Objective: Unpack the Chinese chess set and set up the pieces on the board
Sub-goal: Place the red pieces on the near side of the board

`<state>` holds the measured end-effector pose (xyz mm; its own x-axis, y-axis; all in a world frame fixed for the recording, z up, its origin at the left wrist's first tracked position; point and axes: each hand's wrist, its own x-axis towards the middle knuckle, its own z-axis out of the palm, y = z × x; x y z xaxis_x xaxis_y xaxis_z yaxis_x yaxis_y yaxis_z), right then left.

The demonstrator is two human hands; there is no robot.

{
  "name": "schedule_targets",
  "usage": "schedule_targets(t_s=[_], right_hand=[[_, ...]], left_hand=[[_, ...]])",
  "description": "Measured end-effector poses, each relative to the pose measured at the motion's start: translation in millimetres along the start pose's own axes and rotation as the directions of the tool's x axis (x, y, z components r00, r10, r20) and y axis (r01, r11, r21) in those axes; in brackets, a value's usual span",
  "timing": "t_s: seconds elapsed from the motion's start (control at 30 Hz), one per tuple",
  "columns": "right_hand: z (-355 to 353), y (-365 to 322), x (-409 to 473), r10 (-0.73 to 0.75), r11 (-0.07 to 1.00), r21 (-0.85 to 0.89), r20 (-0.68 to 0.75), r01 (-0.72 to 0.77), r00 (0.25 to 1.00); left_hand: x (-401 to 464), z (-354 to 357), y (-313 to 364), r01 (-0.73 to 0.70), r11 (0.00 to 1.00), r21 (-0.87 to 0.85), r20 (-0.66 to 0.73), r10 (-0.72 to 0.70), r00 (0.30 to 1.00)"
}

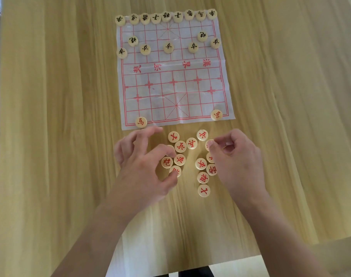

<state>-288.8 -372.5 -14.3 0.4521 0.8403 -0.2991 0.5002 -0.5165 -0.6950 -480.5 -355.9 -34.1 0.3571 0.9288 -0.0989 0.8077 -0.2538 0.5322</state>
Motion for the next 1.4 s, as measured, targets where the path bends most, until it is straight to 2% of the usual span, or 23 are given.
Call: schedule_targets(t_s=[0.4,0.73,0.97,1.13,1.4], right_hand=[[-6,13,-9,0.026,0.999,0.027,-0.027,-0.025,0.999],[8,1,-19,-0.005,0.997,0.073,0.031,0.003,1.0],[11,-3,-14,-0.009,0.993,0.119,0.051,0.003,0.999],[12,-14,-7,0.025,0.971,0.236,0.066,-0.04,0.998],[27,-39,20,0.02,0.969,0.245,0.073,-0.038,0.997]], left_hand=[[-5,3,4,0.011,0.999,0.044,-0.034,-0.01,0.999],[-10,0,-10,0.041,0.981,0.191,-0.002,-0.042,0.999],[-4,6,-13,0.03,0.979,0.202,-0.016,-0.027,1.0],[-1,-3,-14,0.053,0.989,0.136,-0.111,-0.038,0.993],[48,-25,-26,0.217,0.972,0.095,-0.26,-0.186,0.947]])
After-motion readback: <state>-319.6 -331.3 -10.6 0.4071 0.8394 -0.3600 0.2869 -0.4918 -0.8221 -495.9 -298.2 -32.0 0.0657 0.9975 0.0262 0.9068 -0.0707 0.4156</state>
